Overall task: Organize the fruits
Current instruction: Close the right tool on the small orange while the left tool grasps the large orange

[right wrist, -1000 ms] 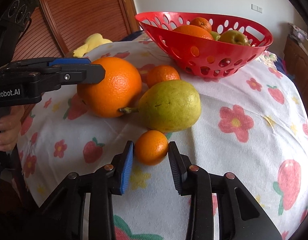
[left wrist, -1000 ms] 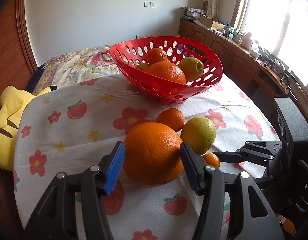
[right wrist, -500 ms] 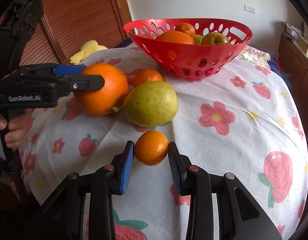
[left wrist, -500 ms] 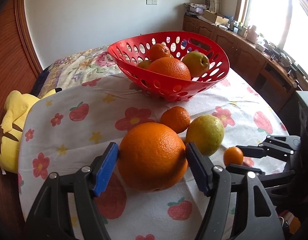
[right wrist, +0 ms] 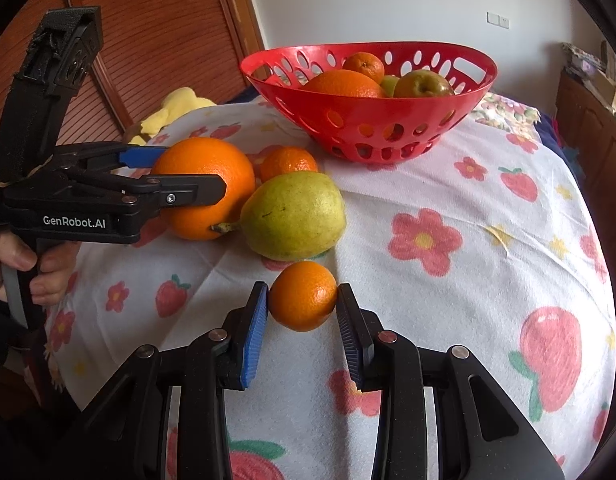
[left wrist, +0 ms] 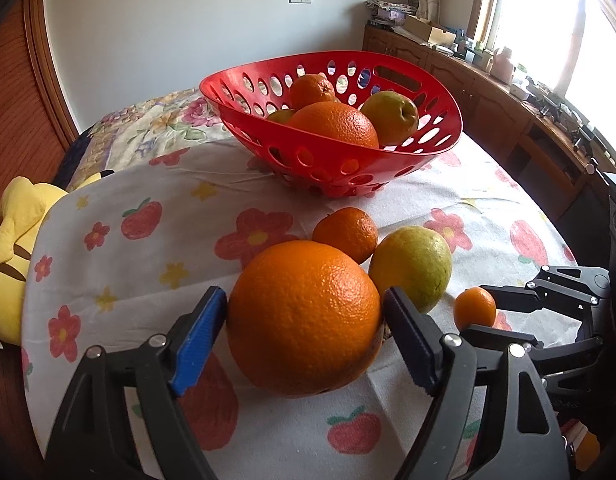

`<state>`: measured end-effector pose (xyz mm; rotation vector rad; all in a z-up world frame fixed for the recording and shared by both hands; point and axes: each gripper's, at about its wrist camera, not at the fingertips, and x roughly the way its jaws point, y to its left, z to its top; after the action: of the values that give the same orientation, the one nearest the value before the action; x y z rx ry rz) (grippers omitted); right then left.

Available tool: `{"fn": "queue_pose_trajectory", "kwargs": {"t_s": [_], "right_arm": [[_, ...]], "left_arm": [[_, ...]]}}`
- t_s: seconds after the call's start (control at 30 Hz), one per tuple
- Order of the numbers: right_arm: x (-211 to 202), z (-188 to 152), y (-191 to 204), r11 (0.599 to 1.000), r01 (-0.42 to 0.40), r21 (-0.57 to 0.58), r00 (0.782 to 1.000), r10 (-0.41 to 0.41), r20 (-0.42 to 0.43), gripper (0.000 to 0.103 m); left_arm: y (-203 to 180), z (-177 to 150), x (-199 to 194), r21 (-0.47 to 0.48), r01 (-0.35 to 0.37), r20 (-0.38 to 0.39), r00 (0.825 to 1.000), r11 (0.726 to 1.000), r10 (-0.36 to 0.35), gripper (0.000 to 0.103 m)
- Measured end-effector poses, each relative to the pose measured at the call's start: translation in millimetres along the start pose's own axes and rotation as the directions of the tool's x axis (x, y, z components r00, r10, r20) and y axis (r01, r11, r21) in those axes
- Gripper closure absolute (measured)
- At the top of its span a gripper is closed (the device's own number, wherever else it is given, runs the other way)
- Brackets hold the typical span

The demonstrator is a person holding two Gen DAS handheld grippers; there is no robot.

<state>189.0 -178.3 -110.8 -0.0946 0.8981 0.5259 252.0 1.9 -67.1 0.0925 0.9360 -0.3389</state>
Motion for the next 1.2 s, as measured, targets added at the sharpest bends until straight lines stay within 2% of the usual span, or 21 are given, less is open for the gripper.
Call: {"fn": "queue_pose_trajectory", "kwargs": {"t_s": [0.3,0.73,1.2], "right_arm": [[0,0,-2,1.000,0.003,0.007,1.000,-0.003,-0.004,0.069],[-9,5,-10,1.000,0.016,0.016,1.000,-0.017,0.015,0.069],[-33,35,-30,0.998,0.034,0.044,0.994,-0.038,0.101,0.069]], "left_arm": [[4,-3,8,-0.012,0.031,-0.009,0.999,0.999,-0.031,0.019],[6,-13,-3,-0.019,0.032,0.007,0.999,0.999,-0.032,0.023],[6,12,-48,-0.004,0.058,0.124,0.991,0.998,-0.057,0.024]]}}
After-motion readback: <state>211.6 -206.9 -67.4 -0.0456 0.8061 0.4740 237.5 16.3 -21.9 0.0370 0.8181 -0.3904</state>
